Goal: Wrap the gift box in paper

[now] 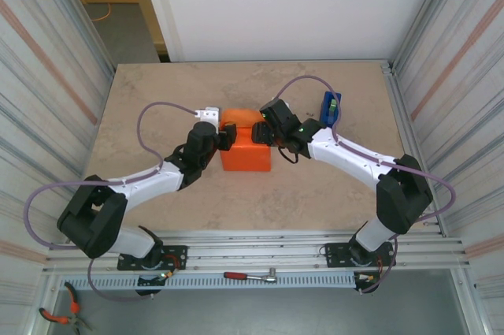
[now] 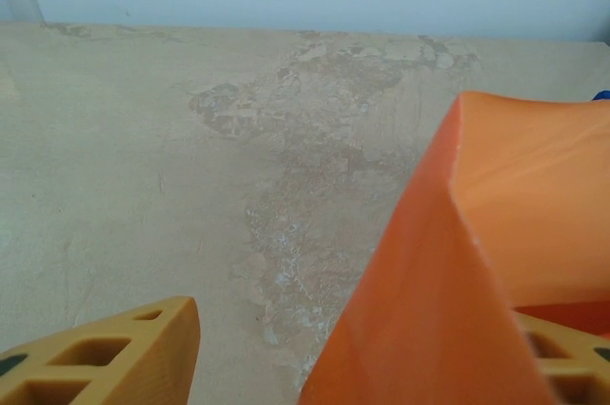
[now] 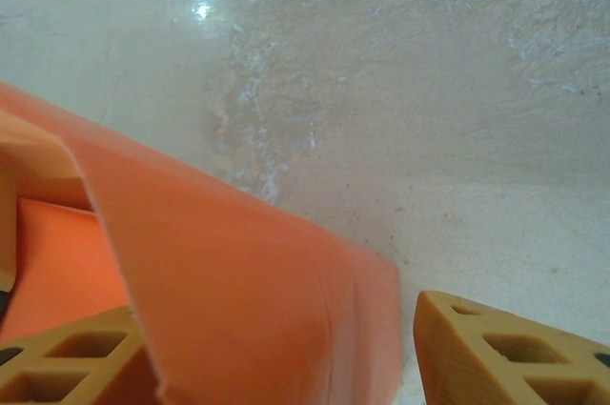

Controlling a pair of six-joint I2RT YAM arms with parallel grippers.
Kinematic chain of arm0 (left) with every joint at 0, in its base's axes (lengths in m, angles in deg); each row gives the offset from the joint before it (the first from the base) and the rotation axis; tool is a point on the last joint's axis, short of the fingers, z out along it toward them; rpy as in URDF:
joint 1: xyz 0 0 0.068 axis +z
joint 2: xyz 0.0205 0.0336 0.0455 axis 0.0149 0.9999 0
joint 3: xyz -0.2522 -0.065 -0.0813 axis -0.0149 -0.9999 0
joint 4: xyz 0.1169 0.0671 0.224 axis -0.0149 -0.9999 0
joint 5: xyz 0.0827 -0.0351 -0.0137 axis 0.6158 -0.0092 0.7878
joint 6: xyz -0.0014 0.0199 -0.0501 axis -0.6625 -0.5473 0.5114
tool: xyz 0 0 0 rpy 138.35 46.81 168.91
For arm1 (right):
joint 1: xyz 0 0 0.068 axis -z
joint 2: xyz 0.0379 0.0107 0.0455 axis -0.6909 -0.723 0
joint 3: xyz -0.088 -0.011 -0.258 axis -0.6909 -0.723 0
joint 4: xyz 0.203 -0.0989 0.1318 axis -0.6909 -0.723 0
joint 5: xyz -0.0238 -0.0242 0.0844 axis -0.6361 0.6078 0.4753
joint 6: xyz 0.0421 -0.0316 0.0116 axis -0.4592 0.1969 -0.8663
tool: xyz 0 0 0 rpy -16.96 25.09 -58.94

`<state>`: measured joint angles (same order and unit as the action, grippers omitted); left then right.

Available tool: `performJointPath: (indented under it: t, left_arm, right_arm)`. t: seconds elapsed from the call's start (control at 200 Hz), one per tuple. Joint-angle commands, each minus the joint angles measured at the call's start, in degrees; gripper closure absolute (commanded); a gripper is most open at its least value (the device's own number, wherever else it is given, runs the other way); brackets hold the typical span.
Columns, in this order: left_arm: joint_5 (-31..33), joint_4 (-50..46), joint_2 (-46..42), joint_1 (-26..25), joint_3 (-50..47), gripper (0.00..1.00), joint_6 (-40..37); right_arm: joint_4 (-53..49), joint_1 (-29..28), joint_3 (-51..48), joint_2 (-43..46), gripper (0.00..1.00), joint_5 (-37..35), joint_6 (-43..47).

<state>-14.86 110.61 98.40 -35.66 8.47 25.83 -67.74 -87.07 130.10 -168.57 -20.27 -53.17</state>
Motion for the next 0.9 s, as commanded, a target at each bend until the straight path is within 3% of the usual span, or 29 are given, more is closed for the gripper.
performJointPath:
  t: [0.0, 0.331, 0.581, 0.742, 0.897]
  left_arm:
    - [2.5, 0.1, 0.6, -0.6, -0.4, 0.41, 0.7]
    - [2.2, 0.1, 1.1, -0.9, -0.4, 0.43, 0.8]
    - [1.7, -0.1, 1.3, -0.9, -0.3, 0.48, 0.7]
    - [0.5, -0.7, 2.0, -1.0, 1.5, 0.59, 0.2]
    - [-0.1, -1.2, 2.5, -1.4, 3.8, 0.71, -0.5]
  right_arm:
    - [-5.3, 0.2, 2.3, 1.1, 0.38, 1.5, 1.8]
    - [-3.8, 0.2, 0.2, 1.0, 0.48, -2.1, 0.5]
    - [-2.1, -0.5, 0.0, -2.2, 0.67, -2.2, -0.2]
    - [-2.2, -0.9, 1.4, -4.0, 0.91, -2.4, -0.1]
    - [-3.0, -1.1, 3.9, -5.3, 1.0, -2.3, 0.4]
